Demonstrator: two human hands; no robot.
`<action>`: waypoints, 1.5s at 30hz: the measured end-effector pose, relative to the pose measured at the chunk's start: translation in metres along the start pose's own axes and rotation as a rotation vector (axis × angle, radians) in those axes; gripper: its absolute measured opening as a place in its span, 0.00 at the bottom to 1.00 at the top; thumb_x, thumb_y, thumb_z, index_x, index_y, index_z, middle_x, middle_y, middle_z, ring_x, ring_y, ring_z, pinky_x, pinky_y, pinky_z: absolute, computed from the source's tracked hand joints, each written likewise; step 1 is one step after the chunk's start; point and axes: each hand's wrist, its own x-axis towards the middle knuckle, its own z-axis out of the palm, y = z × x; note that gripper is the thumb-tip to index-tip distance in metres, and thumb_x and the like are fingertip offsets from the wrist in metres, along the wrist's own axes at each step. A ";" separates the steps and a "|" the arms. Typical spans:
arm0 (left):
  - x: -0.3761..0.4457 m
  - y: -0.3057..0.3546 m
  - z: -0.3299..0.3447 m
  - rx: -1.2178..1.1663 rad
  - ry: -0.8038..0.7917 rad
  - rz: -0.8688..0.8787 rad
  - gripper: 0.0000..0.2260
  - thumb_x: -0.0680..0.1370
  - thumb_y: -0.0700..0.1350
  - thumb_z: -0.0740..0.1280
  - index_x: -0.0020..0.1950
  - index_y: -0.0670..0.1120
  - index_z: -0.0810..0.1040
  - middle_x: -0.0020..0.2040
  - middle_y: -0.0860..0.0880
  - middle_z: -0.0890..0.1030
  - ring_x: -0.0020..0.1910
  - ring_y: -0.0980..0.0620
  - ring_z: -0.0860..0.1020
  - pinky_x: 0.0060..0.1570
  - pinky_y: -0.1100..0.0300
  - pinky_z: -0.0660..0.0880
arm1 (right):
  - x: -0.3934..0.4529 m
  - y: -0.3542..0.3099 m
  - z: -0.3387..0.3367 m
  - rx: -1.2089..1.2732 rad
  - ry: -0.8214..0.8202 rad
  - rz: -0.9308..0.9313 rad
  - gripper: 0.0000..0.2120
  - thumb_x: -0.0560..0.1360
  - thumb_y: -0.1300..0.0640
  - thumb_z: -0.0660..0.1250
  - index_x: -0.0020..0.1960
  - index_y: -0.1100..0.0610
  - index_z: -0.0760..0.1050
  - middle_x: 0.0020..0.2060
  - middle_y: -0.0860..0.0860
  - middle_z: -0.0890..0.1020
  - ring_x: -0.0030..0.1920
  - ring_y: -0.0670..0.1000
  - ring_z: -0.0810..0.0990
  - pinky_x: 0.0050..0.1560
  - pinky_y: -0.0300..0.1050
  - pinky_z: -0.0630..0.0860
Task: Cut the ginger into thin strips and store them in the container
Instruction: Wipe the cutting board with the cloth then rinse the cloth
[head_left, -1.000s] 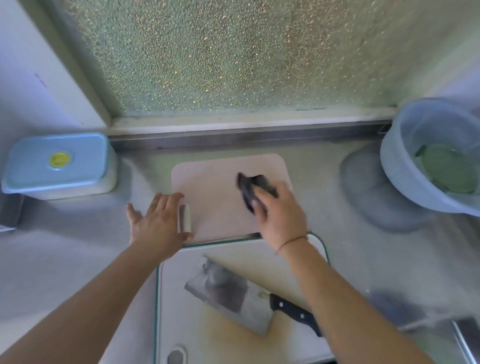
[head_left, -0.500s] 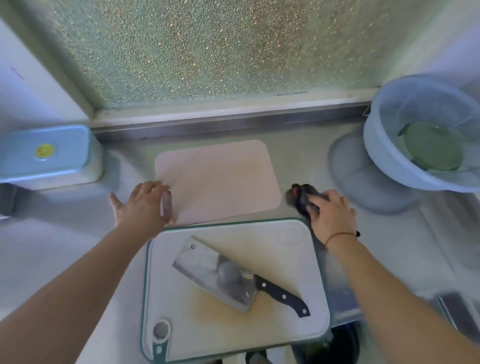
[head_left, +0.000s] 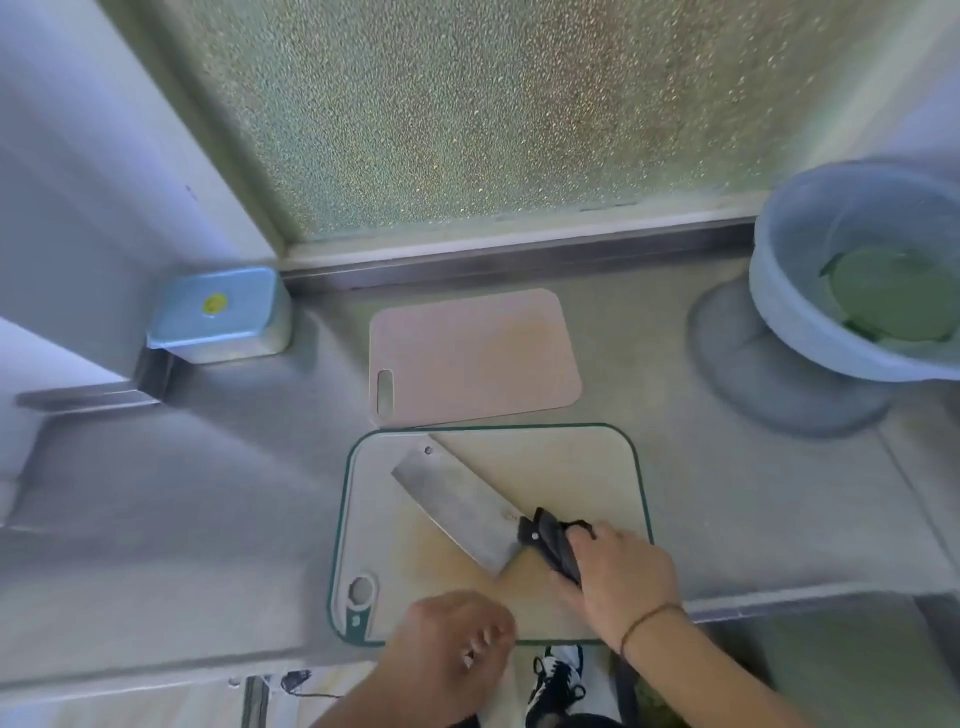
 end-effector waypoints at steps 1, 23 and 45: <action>-0.005 0.012 0.012 -0.057 -0.099 -0.131 0.04 0.76 0.51 0.69 0.45 0.54 0.83 0.38 0.58 0.83 0.36 0.61 0.80 0.39 0.63 0.79 | -0.002 0.001 -0.005 0.039 -0.024 0.020 0.17 0.76 0.36 0.57 0.57 0.47 0.69 0.53 0.48 0.76 0.52 0.51 0.78 0.45 0.45 0.74; 0.065 0.112 0.069 -0.612 -0.285 -0.670 0.06 0.84 0.36 0.62 0.59 0.43 0.75 0.34 0.45 0.77 0.17 0.52 0.67 0.21 0.65 0.63 | -0.083 0.093 -0.006 0.339 0.711 -0.095 0.16 0.79 0.46 0.55 0.62 0.46 0.76 0.44 0.47 0.75 0.38 0.48 0.75 0.27 0.42 0.73; 0.079 0.111 0.059 -0.509 -0.551 -0.695 0.03 0.82 0.34 0.62 0.53 0.38 0.75 0.28 0.50 0.68 0.21 0.56 0.64 0.22 0.67 0.60 | -0.067 0.113 -0.011 0.254 0.656 -0.168 0.14 0.74 0.48 0.61 0.56 0.45 0.79 0.40 0.49 0.77 0.26 0.50 0.72 0.20 0.42 0.71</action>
